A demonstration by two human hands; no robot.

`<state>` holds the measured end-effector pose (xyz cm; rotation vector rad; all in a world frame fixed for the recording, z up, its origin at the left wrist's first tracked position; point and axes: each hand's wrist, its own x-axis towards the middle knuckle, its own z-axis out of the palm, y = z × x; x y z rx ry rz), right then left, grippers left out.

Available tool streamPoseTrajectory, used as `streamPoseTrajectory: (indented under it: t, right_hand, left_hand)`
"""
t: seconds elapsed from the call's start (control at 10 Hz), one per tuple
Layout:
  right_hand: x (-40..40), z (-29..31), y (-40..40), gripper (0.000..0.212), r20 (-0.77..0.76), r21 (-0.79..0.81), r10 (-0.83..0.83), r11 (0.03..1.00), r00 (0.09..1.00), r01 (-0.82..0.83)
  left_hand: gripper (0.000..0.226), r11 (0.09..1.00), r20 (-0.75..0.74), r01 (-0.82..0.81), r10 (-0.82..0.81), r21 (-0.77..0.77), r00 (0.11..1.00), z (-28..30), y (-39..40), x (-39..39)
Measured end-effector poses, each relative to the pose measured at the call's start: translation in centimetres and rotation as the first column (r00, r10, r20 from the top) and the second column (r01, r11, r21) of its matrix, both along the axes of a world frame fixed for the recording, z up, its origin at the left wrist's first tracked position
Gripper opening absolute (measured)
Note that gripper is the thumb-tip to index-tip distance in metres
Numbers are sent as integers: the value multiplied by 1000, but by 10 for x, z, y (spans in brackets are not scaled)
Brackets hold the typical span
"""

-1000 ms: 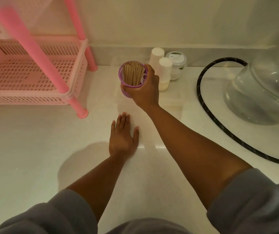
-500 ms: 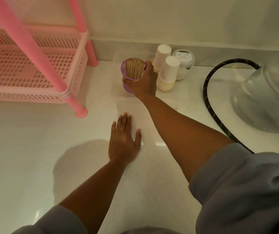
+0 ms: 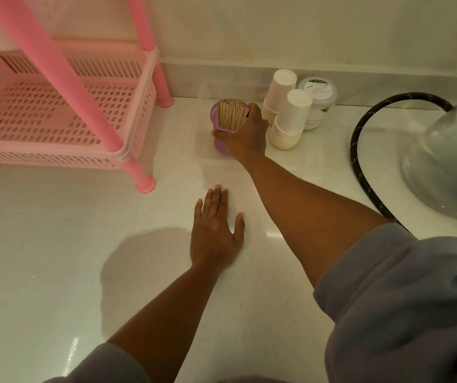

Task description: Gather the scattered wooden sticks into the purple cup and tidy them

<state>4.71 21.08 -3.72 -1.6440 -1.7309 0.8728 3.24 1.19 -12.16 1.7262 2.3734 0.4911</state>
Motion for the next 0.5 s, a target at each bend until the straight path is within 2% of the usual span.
streamPoseTrajectory:
  t: [0.2, 0.3, 0.5]
  right_hand:
    - [4, 2, -2, 110, 40, -64, 28, 998, 999, -25]
    - [9, 0, -7, 112, 55, -43, 48, 998, 997, -46]
    - [22, 9, -27, 97, 69, 109, 45, 993, 997, -52]
  left_hand:
    - [69, 1000, 0, 4, -4, -7, 1000, 0, -1, 0]
    - [69, 1000, -4, -1, 1, -11, 1000, 0, -1, -1]
    - [69, 999, 4, 19, -19, -32, 1000, 5, -1, 0]
